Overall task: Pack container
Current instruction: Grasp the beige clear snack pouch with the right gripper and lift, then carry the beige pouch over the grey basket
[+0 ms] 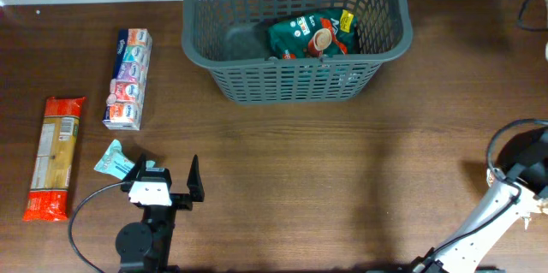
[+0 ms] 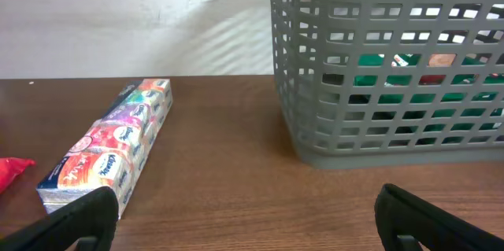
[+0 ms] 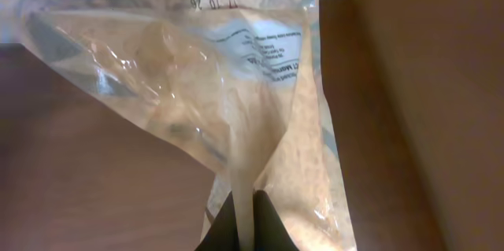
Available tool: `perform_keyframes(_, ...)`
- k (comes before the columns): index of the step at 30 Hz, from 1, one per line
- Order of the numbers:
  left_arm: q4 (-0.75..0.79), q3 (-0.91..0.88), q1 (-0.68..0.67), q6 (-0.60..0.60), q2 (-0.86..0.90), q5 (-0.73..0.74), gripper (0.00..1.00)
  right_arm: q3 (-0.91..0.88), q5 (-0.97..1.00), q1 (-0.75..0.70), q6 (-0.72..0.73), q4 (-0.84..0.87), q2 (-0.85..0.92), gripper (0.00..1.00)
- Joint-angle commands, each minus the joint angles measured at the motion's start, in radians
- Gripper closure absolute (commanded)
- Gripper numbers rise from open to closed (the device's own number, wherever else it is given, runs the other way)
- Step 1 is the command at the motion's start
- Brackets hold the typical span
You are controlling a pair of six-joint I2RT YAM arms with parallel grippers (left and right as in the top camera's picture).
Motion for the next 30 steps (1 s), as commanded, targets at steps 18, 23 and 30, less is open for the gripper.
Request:
perform_keyframes(18, 0.003, -0.007, 0.005, 0.006, -0.008, 0.007, 0.01, 0.295, -0.336, 0.343, 0.117, -0.060, -0.141, 0.96)
perform_keyframes(23, 0.003, -0.007, 0.005, 0.006, -0.008, 0.007, 0.01, 0.295, -0.336, 0.440, 0.117, -0.080, -0.198, 0.96)
perform_keyframes(30, 0.003, -0.007, 0.005, 0.006, -0.008, 0.007, 0.01, 0.294, -0.364, 0.567, 0.117, -0.166, -0.225, 0.97)
